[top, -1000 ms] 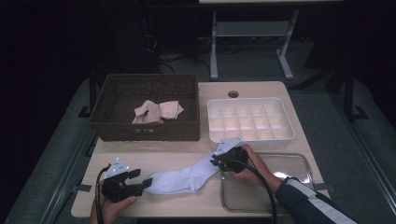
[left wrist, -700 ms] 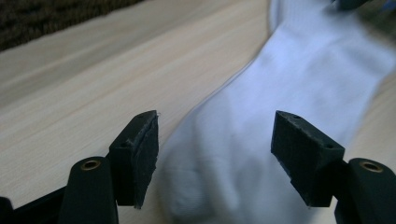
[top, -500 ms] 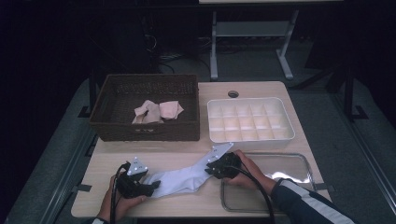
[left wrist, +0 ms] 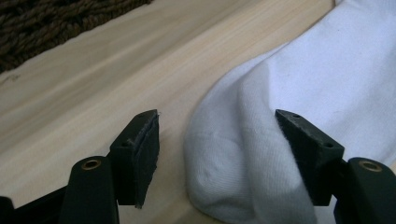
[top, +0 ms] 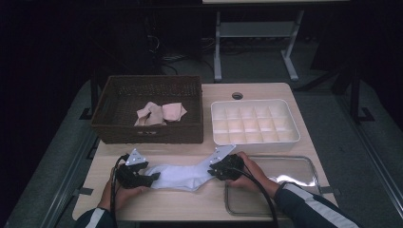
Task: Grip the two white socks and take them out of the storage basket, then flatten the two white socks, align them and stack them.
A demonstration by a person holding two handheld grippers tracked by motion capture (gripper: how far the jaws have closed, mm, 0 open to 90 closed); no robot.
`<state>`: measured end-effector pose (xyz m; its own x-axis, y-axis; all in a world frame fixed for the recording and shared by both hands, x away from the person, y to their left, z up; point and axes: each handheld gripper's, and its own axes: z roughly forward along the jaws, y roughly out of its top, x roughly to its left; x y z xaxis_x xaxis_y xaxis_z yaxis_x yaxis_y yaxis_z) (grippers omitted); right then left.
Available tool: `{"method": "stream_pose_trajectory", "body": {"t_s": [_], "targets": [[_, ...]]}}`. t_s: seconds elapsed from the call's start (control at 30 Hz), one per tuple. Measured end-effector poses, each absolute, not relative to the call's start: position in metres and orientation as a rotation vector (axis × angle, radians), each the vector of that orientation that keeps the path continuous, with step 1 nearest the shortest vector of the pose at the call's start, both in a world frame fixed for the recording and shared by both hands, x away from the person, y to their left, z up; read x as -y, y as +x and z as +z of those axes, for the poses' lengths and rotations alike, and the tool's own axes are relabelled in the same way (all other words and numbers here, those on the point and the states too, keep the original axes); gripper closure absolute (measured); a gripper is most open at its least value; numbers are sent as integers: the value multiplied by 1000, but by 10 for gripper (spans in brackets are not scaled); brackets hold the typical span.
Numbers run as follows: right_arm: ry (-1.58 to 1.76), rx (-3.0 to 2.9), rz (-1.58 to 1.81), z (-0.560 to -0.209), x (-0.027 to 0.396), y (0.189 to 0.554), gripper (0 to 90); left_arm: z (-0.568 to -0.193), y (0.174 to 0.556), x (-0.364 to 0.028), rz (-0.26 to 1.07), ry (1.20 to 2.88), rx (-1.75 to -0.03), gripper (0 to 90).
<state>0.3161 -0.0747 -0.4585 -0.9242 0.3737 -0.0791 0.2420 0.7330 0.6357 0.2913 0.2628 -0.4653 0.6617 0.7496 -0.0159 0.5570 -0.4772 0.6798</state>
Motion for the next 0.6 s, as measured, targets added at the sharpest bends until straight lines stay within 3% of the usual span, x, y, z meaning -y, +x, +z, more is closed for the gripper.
{"method": "stream_pose_trajectory", "body": {"t_s": [0.27, 0.37, 0.6], "targets": [[528, -2729, 960, -458, 76, 318, 748, -461, 292, -267, 289, 2172, -1024, 298], [550, -2729, 977, -459, 76, 318, 748, -444, 289, -276, 268, 1952, -1062, 289], [563, -2732, 1011, -454, 80, 322, 720, -448, 294, -269, 338, 2027, -1088, 266]]}}
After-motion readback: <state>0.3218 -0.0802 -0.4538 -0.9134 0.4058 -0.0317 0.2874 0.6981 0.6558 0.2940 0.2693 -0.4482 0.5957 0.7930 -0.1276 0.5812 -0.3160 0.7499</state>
